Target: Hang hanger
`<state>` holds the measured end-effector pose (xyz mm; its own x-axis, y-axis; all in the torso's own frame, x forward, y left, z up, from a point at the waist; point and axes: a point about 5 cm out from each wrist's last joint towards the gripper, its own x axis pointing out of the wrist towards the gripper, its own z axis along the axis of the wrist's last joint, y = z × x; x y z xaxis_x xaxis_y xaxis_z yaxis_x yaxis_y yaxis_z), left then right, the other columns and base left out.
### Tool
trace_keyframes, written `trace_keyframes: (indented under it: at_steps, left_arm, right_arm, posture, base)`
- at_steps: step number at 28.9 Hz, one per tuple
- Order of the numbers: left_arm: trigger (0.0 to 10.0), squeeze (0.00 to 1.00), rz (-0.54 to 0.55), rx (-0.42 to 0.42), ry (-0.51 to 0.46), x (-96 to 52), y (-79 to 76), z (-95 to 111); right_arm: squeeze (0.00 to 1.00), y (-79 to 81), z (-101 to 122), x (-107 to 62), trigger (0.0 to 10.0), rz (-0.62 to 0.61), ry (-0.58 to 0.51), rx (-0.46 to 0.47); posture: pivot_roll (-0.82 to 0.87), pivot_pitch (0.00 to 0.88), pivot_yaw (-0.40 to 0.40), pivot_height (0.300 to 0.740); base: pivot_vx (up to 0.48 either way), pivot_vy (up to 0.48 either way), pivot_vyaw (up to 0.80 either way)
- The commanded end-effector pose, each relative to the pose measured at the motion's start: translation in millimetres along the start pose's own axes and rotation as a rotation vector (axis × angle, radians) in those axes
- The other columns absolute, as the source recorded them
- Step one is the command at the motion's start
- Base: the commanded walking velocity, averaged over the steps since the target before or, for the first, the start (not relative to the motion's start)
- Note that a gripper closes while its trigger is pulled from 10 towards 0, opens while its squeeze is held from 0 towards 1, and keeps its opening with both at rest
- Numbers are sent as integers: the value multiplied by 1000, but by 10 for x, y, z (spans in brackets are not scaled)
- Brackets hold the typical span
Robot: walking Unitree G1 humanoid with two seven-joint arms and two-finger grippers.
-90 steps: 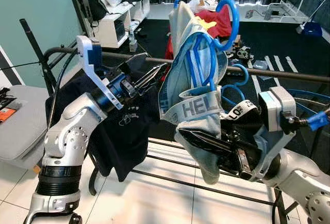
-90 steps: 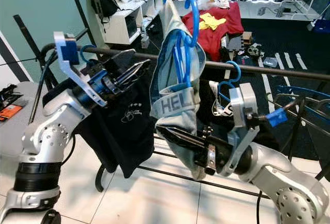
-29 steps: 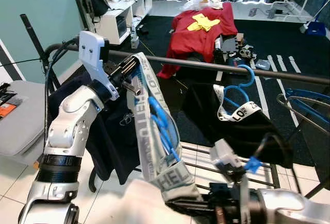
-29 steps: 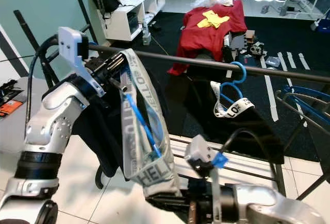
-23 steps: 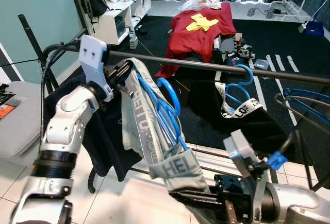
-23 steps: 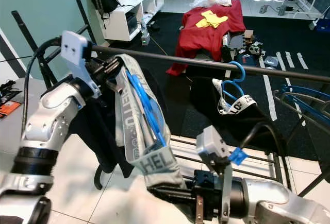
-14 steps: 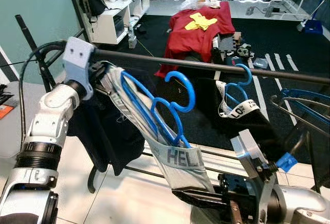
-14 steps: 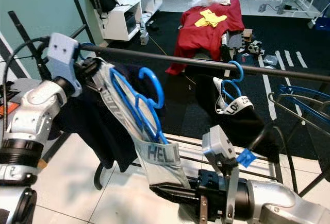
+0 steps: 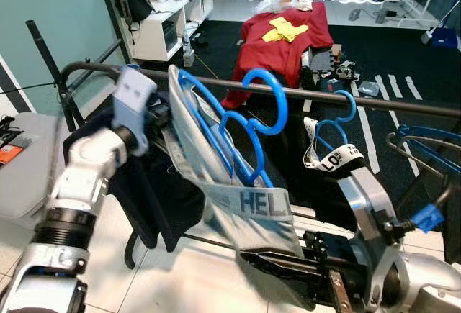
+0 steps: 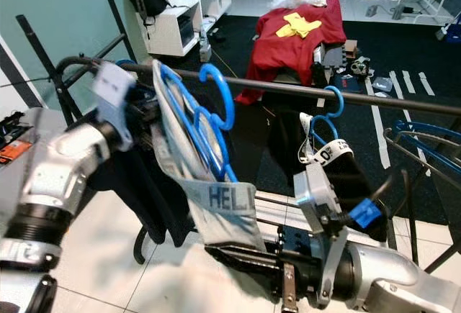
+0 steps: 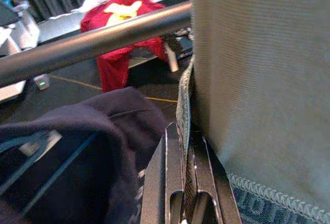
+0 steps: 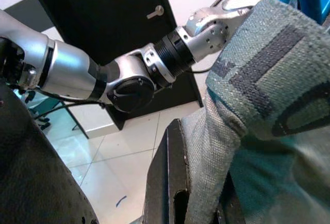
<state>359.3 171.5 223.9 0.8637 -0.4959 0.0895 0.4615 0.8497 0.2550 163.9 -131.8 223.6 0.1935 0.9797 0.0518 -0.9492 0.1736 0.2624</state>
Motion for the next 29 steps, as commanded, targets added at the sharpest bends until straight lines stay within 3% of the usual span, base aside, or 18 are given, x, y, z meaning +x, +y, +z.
trace_keyframes:
  at_steps: [1,2,4,5,6,8,14,18,29]
  left_arm:
    - [0,0,14,-24,39,-10,-1,-90]
    - [0,0,66,-34,46,5,43,-115]
    - [0,0,66,-34,46,5,43,-115]
    - [0,0,356,24,49,-120,532,-44]
    - [0,0,356,24,49,-120,532,-44]
    - [0,0,519,56,43,-255,823,24]
    - [0,0,673,133,32,-504,1159,168]
    - [0,0,733,163,31,-556,1263,178]
    - [0,0,793,150,56,-605,1348,139]
  right_arm:
    - [0,34,63,11,0,32,-36,-23]
    - [0,46,59,18,0,45,-29,-19]
    - [0,46,59,18,0,45,-29,-19]
    - [0,72,-47,-11,0,38,40,13]
    - [0,72,-47,-11,0,38,40,13]
    - [0,81,-107,-40,0,21,77,30]
    - [0,110,-149,-79,0,8,119,63]
    - [0,134,-171,-78,0,14,129,72]
    - [0,146,-174,-89,0,11,127,73]
  posture:
    - [-127,33,46,740]
    - [-128,33,46,740]
    - [-128,33,46,740]
    - [-127,36,49,740]
    - [-127,36,49,740]
    - [-127,36,49,740]
    - [-132,34,43,740]
    - [-131,36,43,740]
    - [-136,33,48,740]
  base:
    - [0,0,0]
    - [0,0,0]
    - [0,0,0]
    - [0,0,0]
    - [0,0,0]
    - [0,0,0]
    - [0,0,0]
    - [0,0,0]
    - [0,0,0]
